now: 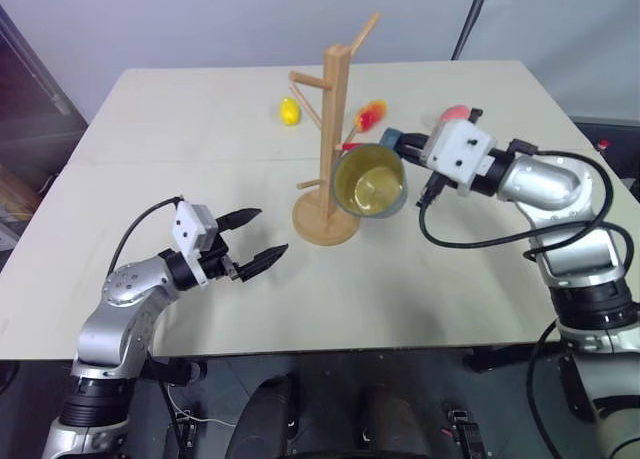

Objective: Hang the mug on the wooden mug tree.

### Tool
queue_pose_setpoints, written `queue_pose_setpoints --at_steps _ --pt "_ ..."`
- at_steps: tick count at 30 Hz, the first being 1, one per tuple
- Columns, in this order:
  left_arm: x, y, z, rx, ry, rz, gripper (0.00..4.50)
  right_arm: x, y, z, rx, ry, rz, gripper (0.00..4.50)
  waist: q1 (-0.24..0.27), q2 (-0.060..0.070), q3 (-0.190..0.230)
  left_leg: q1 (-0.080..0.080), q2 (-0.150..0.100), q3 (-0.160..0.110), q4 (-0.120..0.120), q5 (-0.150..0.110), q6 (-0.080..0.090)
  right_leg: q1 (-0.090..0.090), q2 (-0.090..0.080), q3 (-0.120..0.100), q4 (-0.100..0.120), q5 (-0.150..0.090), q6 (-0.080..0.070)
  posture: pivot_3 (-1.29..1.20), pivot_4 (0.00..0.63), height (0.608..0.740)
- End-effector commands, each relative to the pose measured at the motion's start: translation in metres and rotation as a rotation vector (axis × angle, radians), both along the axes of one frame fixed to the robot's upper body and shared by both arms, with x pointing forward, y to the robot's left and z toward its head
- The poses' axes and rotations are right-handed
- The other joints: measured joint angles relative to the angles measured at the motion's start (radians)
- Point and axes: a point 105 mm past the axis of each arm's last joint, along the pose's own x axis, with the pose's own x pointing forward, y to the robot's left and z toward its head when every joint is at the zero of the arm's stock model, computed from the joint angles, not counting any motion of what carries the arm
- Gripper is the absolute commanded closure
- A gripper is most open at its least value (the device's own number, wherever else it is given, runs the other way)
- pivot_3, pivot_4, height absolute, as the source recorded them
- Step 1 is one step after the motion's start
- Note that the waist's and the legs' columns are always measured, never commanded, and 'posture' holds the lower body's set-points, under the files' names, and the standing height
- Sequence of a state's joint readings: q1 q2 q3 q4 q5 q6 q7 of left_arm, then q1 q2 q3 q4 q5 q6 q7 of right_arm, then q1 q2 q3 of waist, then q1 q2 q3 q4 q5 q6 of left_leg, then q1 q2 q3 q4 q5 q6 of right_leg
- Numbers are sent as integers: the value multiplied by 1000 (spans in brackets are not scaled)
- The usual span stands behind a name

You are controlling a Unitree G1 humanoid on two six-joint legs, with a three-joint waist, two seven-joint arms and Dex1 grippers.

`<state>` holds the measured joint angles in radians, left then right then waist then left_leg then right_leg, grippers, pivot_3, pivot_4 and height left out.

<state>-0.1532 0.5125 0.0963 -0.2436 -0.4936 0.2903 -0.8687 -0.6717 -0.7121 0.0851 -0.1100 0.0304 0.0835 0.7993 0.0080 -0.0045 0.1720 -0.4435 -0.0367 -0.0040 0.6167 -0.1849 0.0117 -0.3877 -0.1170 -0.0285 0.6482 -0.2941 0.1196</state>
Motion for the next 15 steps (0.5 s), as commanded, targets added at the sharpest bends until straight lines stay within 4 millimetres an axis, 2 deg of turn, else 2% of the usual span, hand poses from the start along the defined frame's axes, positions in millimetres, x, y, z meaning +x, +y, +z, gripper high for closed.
queue_pose_setpoints --at_steps 1,5,15 --pt "-3 3 17 -45 -55 9 0 -1 10 15 7 -40 28 4482 -1 0 0 0 0 0 0 0 0 0 0 0 0 0 0 0 150 740" --pt "-3 2 24 -72 -64 5 0 2 18 14 -18 -28 38 4482 -2 0 0 0 0 0 0 0 0 0 0 0 0 0 0 0 150 740" --pt "-7 -4 57 -138 -116 -34 0 18 29 1 -59 21 12 4482 -3 0 0 0 0 0 0 0 0 0 0 0 0 0 0 0 150 740"
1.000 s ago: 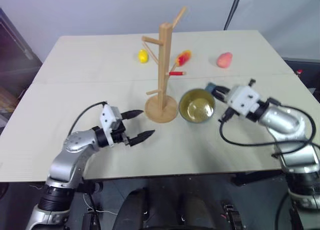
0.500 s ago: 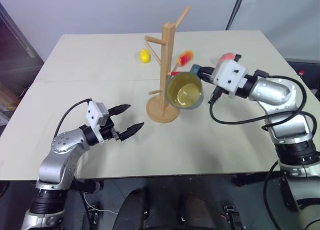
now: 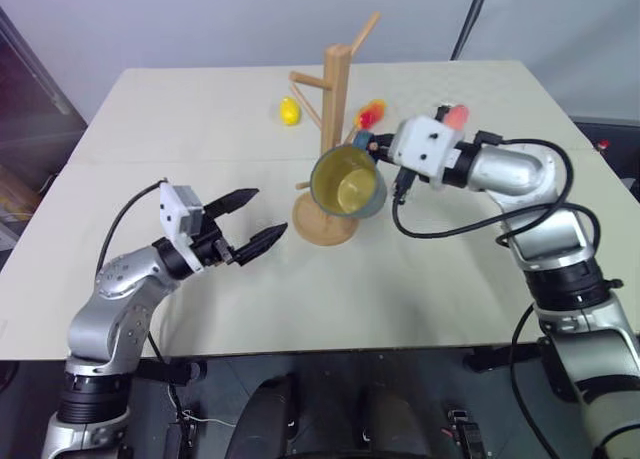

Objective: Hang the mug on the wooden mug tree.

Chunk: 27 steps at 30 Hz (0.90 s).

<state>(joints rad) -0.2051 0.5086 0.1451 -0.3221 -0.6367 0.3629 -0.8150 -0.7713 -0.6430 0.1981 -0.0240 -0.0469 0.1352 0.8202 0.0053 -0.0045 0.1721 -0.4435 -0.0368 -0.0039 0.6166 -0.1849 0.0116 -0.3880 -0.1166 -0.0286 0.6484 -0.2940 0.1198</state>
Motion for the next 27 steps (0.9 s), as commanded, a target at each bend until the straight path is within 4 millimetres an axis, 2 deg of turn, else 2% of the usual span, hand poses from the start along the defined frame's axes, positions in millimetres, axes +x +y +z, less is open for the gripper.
queue_pose_setpoints --at_steps 1,7,8,10,12,14,17,20,24,27 --pt "-6 0 21 -10 -64 -12 0 4 3 14 5 -53 -6 4482 -1 0 0 0 0 0 0 0 0 0 0 0 0 0 0 0 150 740" --pt "-6 -1 24 -7 -70 -15 0 7 4 15 11 -61 -8 4482 -2 0 0 0 0 0 0 0 0 0 2 0 0 0 0 0 150 740" --pt "-6 -1 25 -7 -71 -16 0 8 5 16 14 -63 -7 3821 -2 0 0 0 0 0 0 0 0 0 3 0 0 0 0 0 150 740" --pt "-6 -2 25 -8 -71 -18 0 7 5 19 15 -72 -6 3058 -1 0 0 0 0 0 0 0 0 0 3 0 0 0 0 0 150 740" --pt "-6 -3 25 -9 -71 -20 0 6 4 21 11 -90 -8 2054 -1 0 0 0 0 0 0 0 0 0 3 0 0 0 0 0 150 740" --pt "-5 -3 24 -9 -69 -20 0 4 -1 26 3 -110 -19 2054 -2 0 0 0 0 0 0 0 0 0 3 0 0 0 0 0 150 740" --pt "0 1 21 -11 -57 15 0 -6 -22 42 25 -150 -64 2054 3 0 0 0 0 0 0 0 0 0 3 0 0 0 0 0 150 740" --pt "10 13 14 -19 -42 112 0 -15 -47 48 125 -135 -118 2054 9 -1 0 0 0 0 0 0 0 1 2 0 -1 0 0 0 150 740" --pt "27 39 -2 -57 -10 308 0 -26 -85 28 384 -18 -194 2054 8 -3 -1 0 0 0 -1 0 0 2 0 0 -2 0 0 0 150 740" --pt "39 69 -29 -76 43 521 0 -29 -104 -27 569 144 -265 2054 5 -3 -1 1 0 0 -1 0 0 2 0 0 -1 0 0 0 150 740"
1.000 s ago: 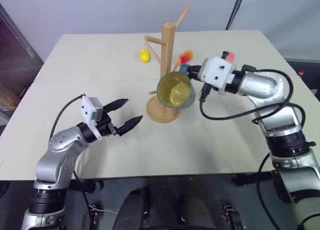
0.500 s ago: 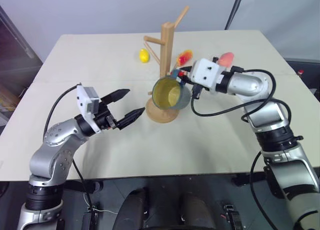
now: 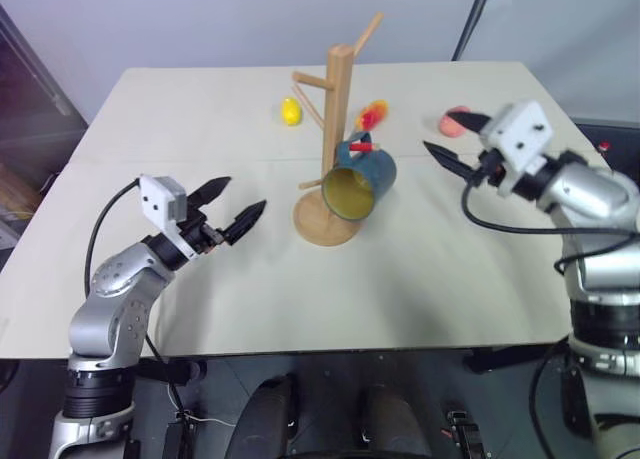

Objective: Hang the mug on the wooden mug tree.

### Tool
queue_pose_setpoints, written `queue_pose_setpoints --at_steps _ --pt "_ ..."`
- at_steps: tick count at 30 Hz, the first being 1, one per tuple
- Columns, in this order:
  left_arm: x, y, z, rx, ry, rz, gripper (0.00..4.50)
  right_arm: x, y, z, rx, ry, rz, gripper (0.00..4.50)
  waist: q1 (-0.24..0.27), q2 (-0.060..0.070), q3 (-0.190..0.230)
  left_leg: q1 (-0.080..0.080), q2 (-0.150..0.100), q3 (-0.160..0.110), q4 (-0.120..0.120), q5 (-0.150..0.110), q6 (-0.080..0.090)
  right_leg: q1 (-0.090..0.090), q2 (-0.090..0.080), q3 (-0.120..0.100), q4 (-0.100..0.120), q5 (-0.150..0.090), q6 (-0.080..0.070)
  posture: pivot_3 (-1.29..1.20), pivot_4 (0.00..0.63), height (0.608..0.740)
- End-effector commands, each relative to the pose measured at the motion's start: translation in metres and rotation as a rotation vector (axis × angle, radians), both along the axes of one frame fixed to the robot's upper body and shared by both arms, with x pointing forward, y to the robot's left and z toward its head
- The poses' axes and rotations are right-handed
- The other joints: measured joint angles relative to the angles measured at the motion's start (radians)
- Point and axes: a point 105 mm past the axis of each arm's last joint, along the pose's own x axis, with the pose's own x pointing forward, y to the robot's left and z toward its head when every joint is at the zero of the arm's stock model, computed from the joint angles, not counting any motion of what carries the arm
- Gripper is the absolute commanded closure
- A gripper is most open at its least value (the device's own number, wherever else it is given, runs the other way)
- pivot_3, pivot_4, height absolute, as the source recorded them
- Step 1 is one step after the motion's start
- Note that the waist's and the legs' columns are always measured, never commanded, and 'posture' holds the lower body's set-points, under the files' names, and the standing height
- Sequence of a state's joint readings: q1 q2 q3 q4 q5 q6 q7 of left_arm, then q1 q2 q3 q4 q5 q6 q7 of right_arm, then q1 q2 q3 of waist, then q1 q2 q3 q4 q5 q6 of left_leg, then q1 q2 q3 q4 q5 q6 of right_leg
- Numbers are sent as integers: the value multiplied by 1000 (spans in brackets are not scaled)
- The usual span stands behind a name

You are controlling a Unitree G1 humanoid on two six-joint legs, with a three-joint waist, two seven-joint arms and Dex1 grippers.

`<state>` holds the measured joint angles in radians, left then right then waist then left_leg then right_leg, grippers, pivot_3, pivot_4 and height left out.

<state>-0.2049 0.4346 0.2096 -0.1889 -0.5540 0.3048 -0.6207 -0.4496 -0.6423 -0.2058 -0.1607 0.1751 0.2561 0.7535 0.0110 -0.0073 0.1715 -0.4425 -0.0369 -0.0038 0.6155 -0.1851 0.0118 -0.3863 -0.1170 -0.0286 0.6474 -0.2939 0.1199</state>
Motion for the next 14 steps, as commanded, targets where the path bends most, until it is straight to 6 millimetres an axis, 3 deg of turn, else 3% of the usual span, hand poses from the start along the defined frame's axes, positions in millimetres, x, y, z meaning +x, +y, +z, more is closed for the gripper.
queue_pose_setpoints --at_steps 1,6,14 --pt "10 37 -20 7 20 251 0 -7 -13 -37 226 78 -42 2054 -2 0 0 0 0 0 0 0 0 0 0 0 0 0 0 0 150 740" --pt "10 59 -49 25 78 429 0 -8 -17 -87 377 161 -115 2054 -7 1 1 0 0 1 0 0 0 -2 1 1 2 0 0 0 150 740" --pt "-1 67 -65 18 115 523 0 -2 -4 -113 414 210 -102 2054 -1 1 0 0 0 1 0 0 0 -2 1 1 2 0 0 0 150 740"
